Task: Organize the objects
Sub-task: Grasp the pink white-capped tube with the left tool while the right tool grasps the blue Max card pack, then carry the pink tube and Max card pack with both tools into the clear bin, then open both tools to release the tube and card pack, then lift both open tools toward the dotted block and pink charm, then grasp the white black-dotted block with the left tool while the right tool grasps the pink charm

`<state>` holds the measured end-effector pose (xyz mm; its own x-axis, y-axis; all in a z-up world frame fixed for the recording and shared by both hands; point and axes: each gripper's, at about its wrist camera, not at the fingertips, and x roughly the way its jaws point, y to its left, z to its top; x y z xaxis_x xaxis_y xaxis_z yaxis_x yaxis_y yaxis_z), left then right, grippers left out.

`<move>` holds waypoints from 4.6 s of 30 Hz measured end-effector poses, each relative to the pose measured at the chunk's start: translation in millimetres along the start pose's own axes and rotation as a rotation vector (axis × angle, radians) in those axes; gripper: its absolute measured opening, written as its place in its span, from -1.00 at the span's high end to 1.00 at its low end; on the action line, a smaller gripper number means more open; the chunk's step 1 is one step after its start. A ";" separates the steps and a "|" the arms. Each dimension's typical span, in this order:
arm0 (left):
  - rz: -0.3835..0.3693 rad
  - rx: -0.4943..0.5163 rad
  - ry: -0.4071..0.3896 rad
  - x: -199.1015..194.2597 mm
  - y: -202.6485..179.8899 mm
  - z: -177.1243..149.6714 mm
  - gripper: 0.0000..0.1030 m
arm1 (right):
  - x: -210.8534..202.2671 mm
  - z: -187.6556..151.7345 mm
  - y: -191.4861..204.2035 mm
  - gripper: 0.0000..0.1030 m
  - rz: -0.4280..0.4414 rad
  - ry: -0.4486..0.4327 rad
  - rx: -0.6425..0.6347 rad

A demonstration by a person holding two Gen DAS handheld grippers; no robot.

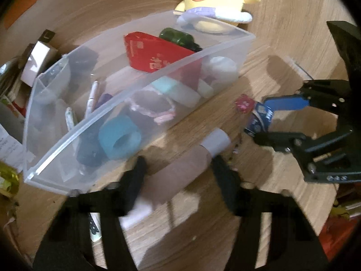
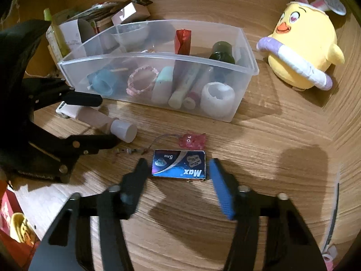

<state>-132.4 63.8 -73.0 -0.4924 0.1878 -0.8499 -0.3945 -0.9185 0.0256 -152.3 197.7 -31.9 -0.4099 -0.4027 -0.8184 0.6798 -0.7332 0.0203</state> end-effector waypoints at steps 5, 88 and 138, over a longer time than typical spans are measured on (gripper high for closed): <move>0.035 0.033 -0.010 -5.5 -9.1 -6.8 0.55 | -3.1 -5.4 -0.1 0.13 0.003 -0.016 0.004; 0.186 -0.297 -0.286 -118.2 76.3 -9.2 -0.89 | -57.8 53.0 -16.8 -0.46 -0.003 -0.222 0.063; 0.155 -0.330 -0.171 -79.8 62.0 -59.0 0.53 | -39.9 11.1 -0.6 0.63 -0.007 -0.169 0.068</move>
<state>-71.9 -28.7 -34.6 -0.6595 0.0679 -0.7486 -0.0488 -0.9977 -0.0476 -143.1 208.1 7.2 -0.5146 -0.4795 -0.7108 0.6361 -0.7694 0.0584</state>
